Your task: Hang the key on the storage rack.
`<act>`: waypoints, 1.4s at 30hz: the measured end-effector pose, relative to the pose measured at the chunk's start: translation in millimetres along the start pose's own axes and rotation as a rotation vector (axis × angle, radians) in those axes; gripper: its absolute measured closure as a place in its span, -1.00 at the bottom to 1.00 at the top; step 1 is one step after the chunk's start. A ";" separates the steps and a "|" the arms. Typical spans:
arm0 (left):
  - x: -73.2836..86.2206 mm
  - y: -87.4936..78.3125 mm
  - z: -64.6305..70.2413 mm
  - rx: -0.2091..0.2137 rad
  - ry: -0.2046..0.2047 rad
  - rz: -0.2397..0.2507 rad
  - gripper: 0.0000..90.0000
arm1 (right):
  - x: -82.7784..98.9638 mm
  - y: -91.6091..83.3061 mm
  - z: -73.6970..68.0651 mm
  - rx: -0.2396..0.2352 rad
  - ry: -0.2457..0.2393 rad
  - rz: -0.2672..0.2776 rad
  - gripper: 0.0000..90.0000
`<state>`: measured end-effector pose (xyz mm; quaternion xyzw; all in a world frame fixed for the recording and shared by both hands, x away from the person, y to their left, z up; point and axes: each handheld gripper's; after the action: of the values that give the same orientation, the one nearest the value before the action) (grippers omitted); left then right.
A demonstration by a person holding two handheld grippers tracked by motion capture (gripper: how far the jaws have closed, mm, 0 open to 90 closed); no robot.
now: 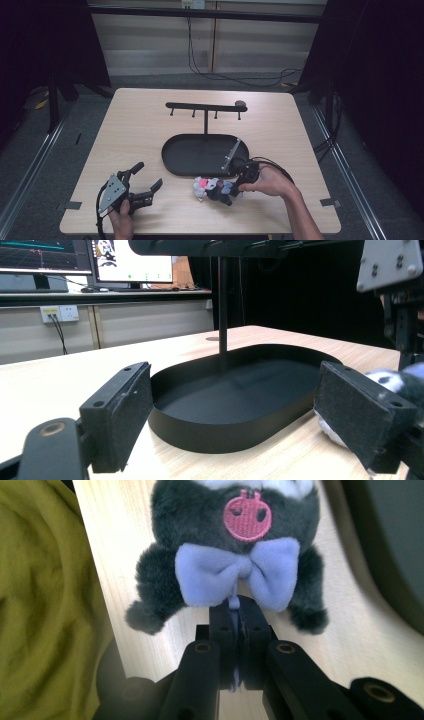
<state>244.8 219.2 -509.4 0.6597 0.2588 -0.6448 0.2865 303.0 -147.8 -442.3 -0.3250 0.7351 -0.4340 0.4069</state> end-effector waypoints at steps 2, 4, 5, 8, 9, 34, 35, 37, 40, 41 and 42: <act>0.0 0.2 0.1 0.000 0.001 0.001 -0.66 | -1.3 -7.7 -1.5 0.009 0.004 0.013 0.94; 0.1 0.1 0.2 -0.001 0.000 0.003 -0.66 | -3.4 -13.9 -1.1 0.016 -0.014 0.018 0.94; 0.1 0.1 0.2 -0.001 0.001 0.003 -0.66 | -5.4 -17.1 -1.7 0.026 -0.017 0.016 0.94; 0.1 0.1 0.1 0.000 0.000 0.002 -0.66 | -9.1 -24.8 -3.8 0.037 -0.036 0.023 0.94; 0.1 0.2 0.0 0.001 0.000 0.003 -0.66 | -10.2 -28.4 -5.0 0.051 -0.042 0.027 0.94; 0.0 0.0 -0.1 0.001 0.000 0.000 -0.66 | -52.1 -83.5 -22.4 0.125 -0.113 0.102 0.94; 0.0 0.1 0.0 0.002 0.000 0.001 -0.66 | -54.8 -84.9 -22.5 0.130 -0.112 0.106 0.94; 0.0 0.0 0.0 0.001 0.001 -0.001 -0.66 | -60.1 -87.3 -23.2 0.128 -0.113 0.112 0.94; 0.0 0.1 -0.1 0.001 0.000 0.000 -0.66 | -68.5 -92.2 -23.3 0.135 -0.123 0.113 0.94; 0.0 0.1 0.0 0.001 0.000 0.000 -0.66 | -71.3 -94.1 -23.0 0.131 -0.126 0.121 0.94; 0.0 0.0 -0.2 0.001 0.001 -0.001 -0.66 | -74.0 -95.5 -22.5 0.133 -0.136 0.128 0.94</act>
<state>245.0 219.3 -509.4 0.6600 0.2588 -0.6448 0.2856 328.9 -117.2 -326.1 -0.2782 0.6949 -0.4317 0.5033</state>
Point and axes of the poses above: each handheld gripper's, and its own axes: y roughly forward along the jaws, x roughly out of its underside, z roughly to its right, and after that the axes turned 5 degrees about z, right-handed
